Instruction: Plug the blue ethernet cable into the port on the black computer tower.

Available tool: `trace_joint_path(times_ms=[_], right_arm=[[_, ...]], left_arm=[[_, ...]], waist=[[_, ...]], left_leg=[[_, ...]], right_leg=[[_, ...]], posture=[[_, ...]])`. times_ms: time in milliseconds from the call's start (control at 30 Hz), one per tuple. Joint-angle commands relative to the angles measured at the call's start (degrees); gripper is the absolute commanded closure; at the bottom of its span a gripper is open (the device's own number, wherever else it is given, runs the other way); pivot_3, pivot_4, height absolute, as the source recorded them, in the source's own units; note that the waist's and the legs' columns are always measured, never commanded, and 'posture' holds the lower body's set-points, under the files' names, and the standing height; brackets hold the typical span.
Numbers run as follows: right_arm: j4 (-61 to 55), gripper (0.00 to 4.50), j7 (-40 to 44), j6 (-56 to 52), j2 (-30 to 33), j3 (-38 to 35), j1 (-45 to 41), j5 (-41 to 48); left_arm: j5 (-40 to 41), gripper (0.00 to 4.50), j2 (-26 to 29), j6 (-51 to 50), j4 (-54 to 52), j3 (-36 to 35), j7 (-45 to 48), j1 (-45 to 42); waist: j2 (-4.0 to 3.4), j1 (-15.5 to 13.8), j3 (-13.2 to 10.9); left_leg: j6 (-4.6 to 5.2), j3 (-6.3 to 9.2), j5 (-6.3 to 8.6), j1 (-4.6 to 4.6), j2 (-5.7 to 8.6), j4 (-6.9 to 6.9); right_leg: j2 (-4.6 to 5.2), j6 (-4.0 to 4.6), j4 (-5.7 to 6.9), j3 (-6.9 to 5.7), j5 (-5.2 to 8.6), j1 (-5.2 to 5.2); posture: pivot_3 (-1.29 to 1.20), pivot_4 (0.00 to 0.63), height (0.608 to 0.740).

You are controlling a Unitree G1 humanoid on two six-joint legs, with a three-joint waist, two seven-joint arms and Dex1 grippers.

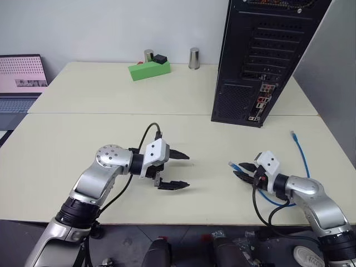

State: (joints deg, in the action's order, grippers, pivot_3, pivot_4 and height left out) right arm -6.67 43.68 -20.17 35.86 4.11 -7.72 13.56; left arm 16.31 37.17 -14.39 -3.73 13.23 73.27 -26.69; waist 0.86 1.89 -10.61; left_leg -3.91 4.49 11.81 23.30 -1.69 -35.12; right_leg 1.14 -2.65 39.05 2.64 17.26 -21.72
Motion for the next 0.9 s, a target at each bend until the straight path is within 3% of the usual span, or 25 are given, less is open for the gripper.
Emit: trace_joint_path(times_ms=[33,133,500,833,900], right_arm=[[0.0,3.87,0.4,0.0,0.6,0.5,-0.4,-1.5],[-3.0,4.34,1.4,-1.0,0.7,0.8,-0.8,-0.8],[-17.3,4.35,4.7,-9.8,0.5,6.0,-5.3,2.7],[-20.5,4.35,5.6,-12.4,0.6,9.4,-8.4,2.3],[-20.5,4.35,5.6,-12.6,0.6,9.7,-8.7,2.3]], left_arm=[[-0.6,0.0,-0.9,2.7,0.7,0.3,0.5,-1.7],[-2.5,0.0,-2.3,4.4,3.3,1.4,0.0,-3.1],[-5.4,0.0,-7.8,9.9,12.2,5.3,3.0,-9.2],[-5.7,0.0,-10.3,11.5,15.1,6.2,5.3,-11.8],[-6.1,0.36,-10.3,11.9,15.6,6.4,5.6,-12.0]], waist=[[0.0,0.0,0.0],[0.0,0.0,0.0],[0.0,0.0,0.0],[0.0,0.1,0.0],[0.0,0.0,0.0]], left_leg=[[0.0,0.0,0.0,0.0,0.0,0.0],[0.0,0.0,0.0,-0.03,0.0,0.0],[0.0,0.03,0.0,-0.02,0.0,-0.01],[0.0,0.04,0.0,0.0,0.01,-0.03],[0.0,0.05,0.0,0.0,0.01,-0.03]], right_leg=[[0.0,0.0,0.0,0.0,0.0,0.0],[0.0,0.0,0.01,0.0,0.0,0.02],[-0.02,0.0,0.0,-0.03,0.0,0.01],[-0.02,0.0,0.0,-0.04,0.0,0.01],[-0.02,0.0,0.0,-0.04,0.0,0.01]], posture=[[0.0,0.15,0.74],[0.0,0.15,0.74],[0.0,0.15,0.74],[0.0,0.15,0.74],[0.0,0.15,0.74]])
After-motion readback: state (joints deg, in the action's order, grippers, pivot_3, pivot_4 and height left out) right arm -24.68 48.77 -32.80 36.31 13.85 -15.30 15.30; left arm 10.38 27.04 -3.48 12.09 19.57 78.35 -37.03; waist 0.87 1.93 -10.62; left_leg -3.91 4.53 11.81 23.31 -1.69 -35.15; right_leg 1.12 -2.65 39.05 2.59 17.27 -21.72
